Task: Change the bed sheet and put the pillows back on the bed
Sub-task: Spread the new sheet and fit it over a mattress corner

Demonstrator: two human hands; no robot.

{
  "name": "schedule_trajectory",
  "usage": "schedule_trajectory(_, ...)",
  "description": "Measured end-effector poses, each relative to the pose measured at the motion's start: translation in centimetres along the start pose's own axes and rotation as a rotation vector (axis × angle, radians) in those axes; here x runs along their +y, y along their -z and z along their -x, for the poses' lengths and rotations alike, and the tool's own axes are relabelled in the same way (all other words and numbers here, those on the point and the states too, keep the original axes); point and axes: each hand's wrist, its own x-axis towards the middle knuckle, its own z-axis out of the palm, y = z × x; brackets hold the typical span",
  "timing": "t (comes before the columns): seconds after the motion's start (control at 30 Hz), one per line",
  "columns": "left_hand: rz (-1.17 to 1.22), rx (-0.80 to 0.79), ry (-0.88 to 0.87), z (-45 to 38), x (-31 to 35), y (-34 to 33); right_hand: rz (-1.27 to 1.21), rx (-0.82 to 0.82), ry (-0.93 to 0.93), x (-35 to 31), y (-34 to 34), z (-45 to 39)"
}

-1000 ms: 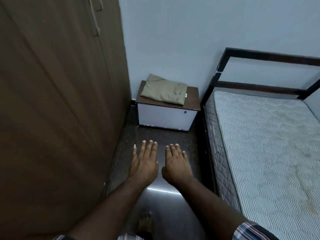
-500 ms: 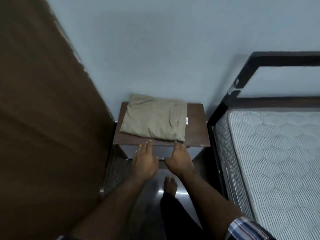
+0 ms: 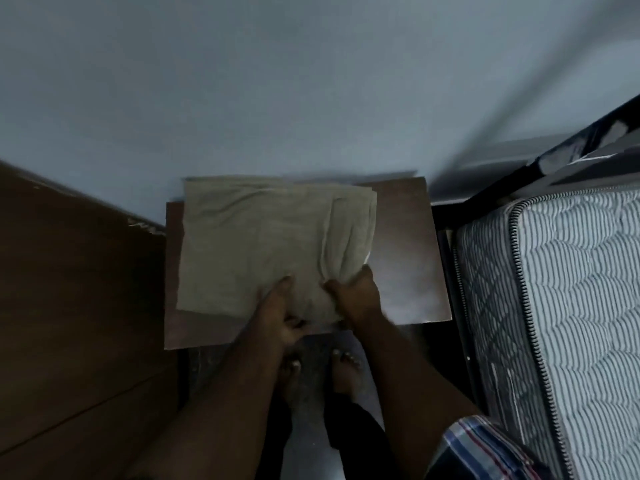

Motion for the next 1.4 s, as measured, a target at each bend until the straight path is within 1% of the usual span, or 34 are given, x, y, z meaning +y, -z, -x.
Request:
schedule_trajectory(0.07, -0.101, -0.005, 0.003, 3.0, 1.2, -0.3, -0.082, -0.038, 0.037, -2.1, 0.1, 1.7)
schedule_trajectory(0.13, -0.292, -0.071, 0.026, 6.5, 2.3, -0.2, -0.123, -0.043, 0.100, -4.9, 0.6, 5.0)
schedule_trajectory(0.23, -0.677, -0.149, 0.075, 12.7, 4.6, -0.2, -0.217, 0.061, 0.213, -9.1, 2.7, 11.6)
schedule_trajectory(0.3, -1.003, -0.203, 0.056, 17.6, 6.2, -1.0, -0.277, 0.152, 0.268, -11.7, 5.1, 16.5)
schedule_trajectory(0.33, -1.154, -0.201, 0.007, 20.1, 7.0, -1.8, -0.304, 0.199, 0.294, -12.6, 6.5, 18.8)
schedule_trajectory(0.37, -1.258, -0.191, -0.077, 22.6, 7.7, -2.9, -0.334, 0.242, 0.327, -13.2, 8.0, 20.9)
schedule_trajectory(0.4, -1.300, -0.190, -0.195, 24.8, 8.2, -4.2, -0.350, 0.285, 0.358, -13.8, 9.4, 22.8)
schedule_trajectory(0.43, -1.294, -0.220, -0.312, 26.8, 8.5, -5.6, -0.364, 0.327, 0.396, -14.2, 10.8, 24.7)
schedule_trajectory(0.47, -1.278, -0.285, -0.393, 28.8, 8.2, -7.3, -0.373, 0.373, 0.425, -14.4, 12.2, 26.4)
schedule_trajectory(0.5, -1.284, -0.374, -0.437, 30.8, 7.6, -9.2, -0.376, 0.423, 0.453, -14.7, 13.7, 27.9)
schedule_trajectory(0.57, -1.392, -0.543, -0.506, 34.6, 4.8, -13.0, -0.377, 0.509, 0.509, -15.1, 16.9, 30.8)
schedule_trajectory(0.63, -1.505, -0.672, -0.630, 38.1, 0.9, -16.5, -0.395, 0.586, 0.562, -14.9, 20.5, 33.2)
schedule_trajectory(0.73, -1.466, -0.834, -0.758, 40.4, -4.7, -21.0, -0.565, 0.697, 0.583, -12.8, 26.3, 35.7)
schedule_trajectory(0.83, -1.476, -0.940, -0.891, 41.4, -10.8, -25.1, -0.797, 0.760, 0.514, -8.2, 32.2, 37.4)
schedule_trajectory(0.9, -1.465, -1.006, -0.889, 42.2, -16.1, -27.4, -0.899, 0.841, 0.445, -4.1, 36.7, 38.5)
schedule_trajectory(0.97, -1.463, -1.068, -0.883, 42.9, -21.8, -29.5, -0.940, 0.909, 0.324, 0.3, 41.5, 39.6)
schedule_trajectory(1.0, -1.470, -1.092, -0.887, 43.4, -24.6, -30.5, -0.969, 0.876, 0.271, 2.5, 43.9, 40.3)
schedule_trajectory(1.03, -1.479, -1.112, -0.897, 43.7, -27.4, -31.8, -1.019, 0.804, 0.228, 4.6, 46.2, 41.0)
schedule_trajectory(1.07, -1.489, -1.124, -0.907, 44.2, -30.0, -33.0, -1.081, 0.730, 0.207, 6.7, 48.3, 41.7)
schedule_trajectory(1.1, -1.486, -1.128, -0.907, 44.7, -32.5, -34.1, -1.136, 0.702, 0.213, 8.7, 50.4, 42.6)
schedule_trajectory(1.13, -1.461, -1.121, -0.897, 45.3, -34.7, -35.3, -1.179, 0.725, 0.227, 10.5, 52.4, 43.4)
schedule_trajectory(1.23, -1.330, -1.087, -0.833, 46.7, -39.8, -39.0, -1.324, 0.893, 0.246, 15.2, 58.0, 45.9)
schedule_trajectory(1.27, -1.286, -1.090, -0.818, 47.2, -41.3, -40.2, -1.384, 0.921, 0.238, 16.7, 59.6, 46.7)
schedule_trajectory(1.3, -1.243, -1.105, -0.816, 47.5, -42.7, -41.3, -1.403, 0.931, 0.200, 18.2, 60.8, 47.3)
schedule_trajectory(1.33, -1.210, -1.124, -0.825, 48.0, -44.1, -42.3, -1.337, 0.910, 0.123, 19.7, 61.4, 48.0)
schedule_trajectory(1.4, -1.184, -1.200, -0.834, 49.2, -46.9, -43.9, -1.080, 0.771, -0.057, 22.1, 61.5, 49.0)
